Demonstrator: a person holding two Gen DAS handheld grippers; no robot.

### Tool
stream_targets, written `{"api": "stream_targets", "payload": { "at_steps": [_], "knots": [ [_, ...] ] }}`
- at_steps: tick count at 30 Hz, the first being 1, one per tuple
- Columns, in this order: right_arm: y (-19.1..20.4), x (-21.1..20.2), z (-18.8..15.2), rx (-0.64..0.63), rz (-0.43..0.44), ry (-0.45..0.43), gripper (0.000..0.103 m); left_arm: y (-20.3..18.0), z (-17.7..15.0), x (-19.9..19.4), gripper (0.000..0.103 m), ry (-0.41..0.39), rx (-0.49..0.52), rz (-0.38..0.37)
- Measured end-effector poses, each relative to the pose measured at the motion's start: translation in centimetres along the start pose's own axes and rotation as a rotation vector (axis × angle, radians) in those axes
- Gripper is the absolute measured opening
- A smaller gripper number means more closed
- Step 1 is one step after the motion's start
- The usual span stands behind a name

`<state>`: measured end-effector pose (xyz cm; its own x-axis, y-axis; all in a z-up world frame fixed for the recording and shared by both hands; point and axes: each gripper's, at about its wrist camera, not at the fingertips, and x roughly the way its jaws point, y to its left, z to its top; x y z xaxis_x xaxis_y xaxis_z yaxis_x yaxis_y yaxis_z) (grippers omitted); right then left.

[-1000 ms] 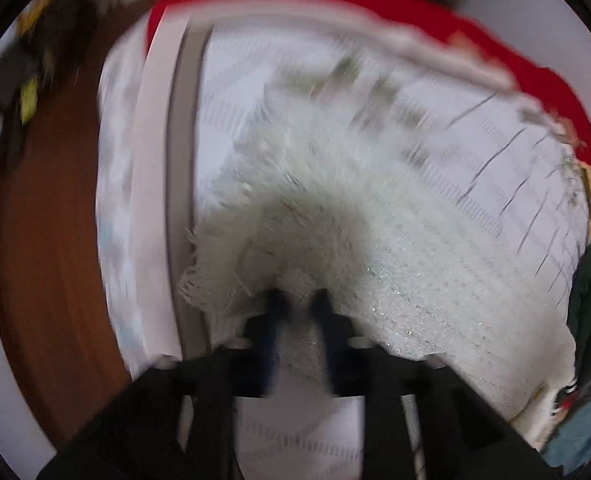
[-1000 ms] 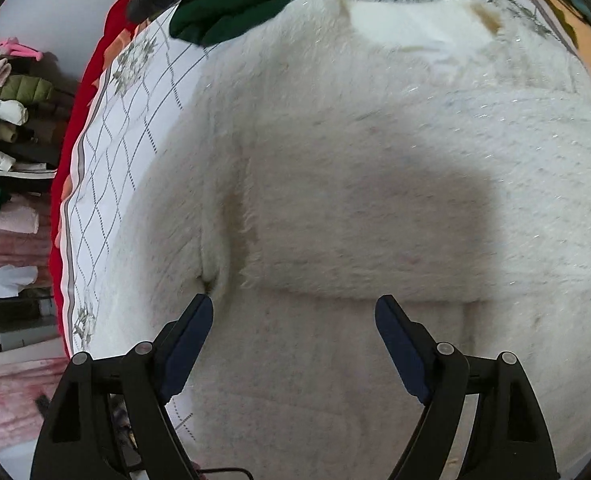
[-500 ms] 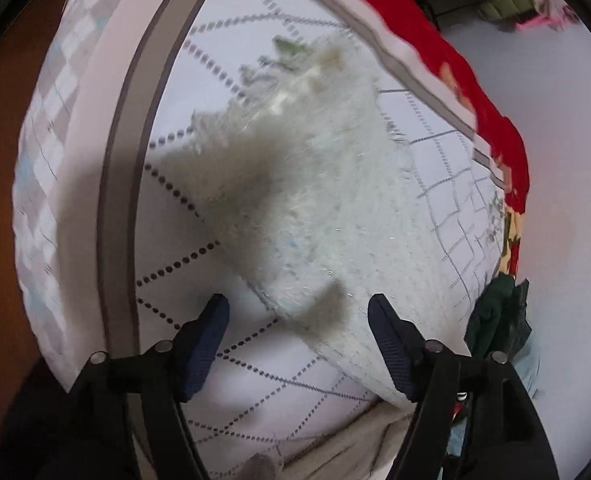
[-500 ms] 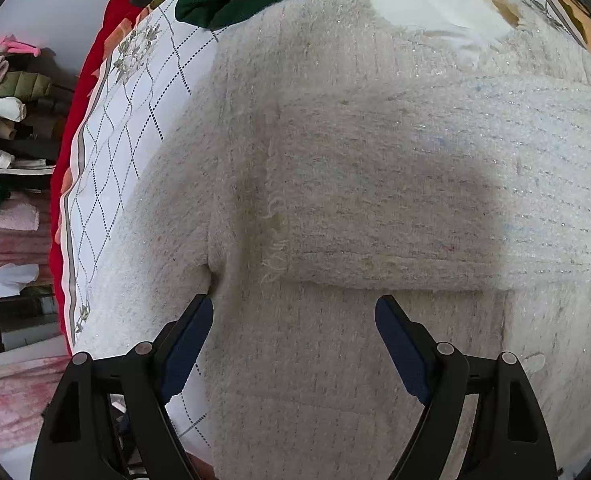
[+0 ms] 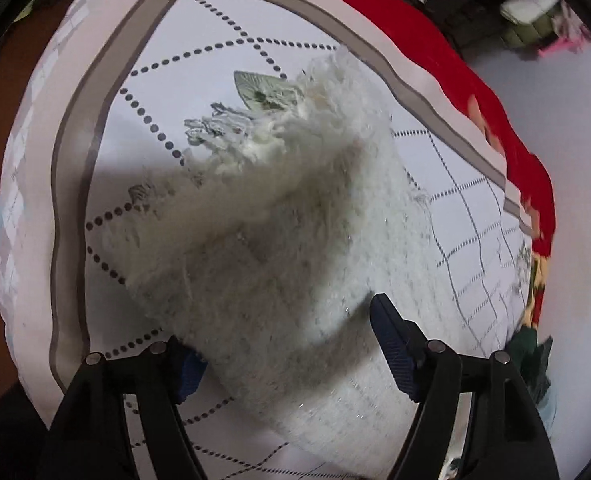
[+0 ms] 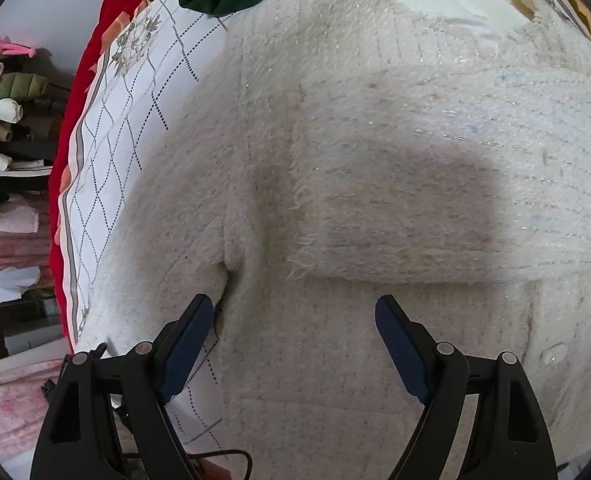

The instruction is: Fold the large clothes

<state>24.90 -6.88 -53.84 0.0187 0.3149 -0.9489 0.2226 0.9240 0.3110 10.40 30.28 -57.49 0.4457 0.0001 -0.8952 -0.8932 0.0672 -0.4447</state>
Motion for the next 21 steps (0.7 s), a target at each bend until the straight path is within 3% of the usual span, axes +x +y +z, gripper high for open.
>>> {"api": "stream_targets", "payload": {
  "at_steps": [1,2,3,5,7,10,12,16,21],
  "knots": [
    [0.1,0.0,0.0,0.001,-0.003,-0.004,0.085,-0.3,0.0,-0.4,0.065,-0.031,0.006,-0.005],
    [0.3,-0.2,0.1,0.002,-0.009,-0.011,0.085,-0.3,0.0,-0.8,0.051,-0.053,0.016,-0.002],
    [0.5,-0.5,0.2,-0.004,-0.033,-0.027,0.085,-0.9,0.1,-1.1,0.013,-0.078,0.047,0.016],
    [0.8,-1.0,0.4,-0.030,-0.116,-0.059,0.085,-2.3,0.7,-1.5,0.009,-0.103,0.125,0.035],
    [1.3,-1.2,0.5,-0.070,-0.263,-0.091,0.085,-3.9,1.0,-2.4,0.007,-0.140,0.219,0.057],
    [1.3,-1.4,0.7,-0.107,-0.491,-0.147,0.085,-7.9,0.2,-4.7,0.006,-0.229,0.436,0.092],
    [0.8,-1.6,0.7,-0.108,-0.573,-0.170,0.085,-10.4,-1.0,-5.9,0.006,-0.283,0.560,0.114],
    [-0.7,-1.9,0.9,-0.088,-0.596,-0.186,0.085,-15.1,-5.1,-8.7,0.005,-0.384,0.822,0.130],
    [-3.4,-2.6,1.7,-0.077,-0.526,-0.187,0.085,-19.1,-11.4,-10.5,0.005,-0.439,1.066,0.098]
  ]
}}
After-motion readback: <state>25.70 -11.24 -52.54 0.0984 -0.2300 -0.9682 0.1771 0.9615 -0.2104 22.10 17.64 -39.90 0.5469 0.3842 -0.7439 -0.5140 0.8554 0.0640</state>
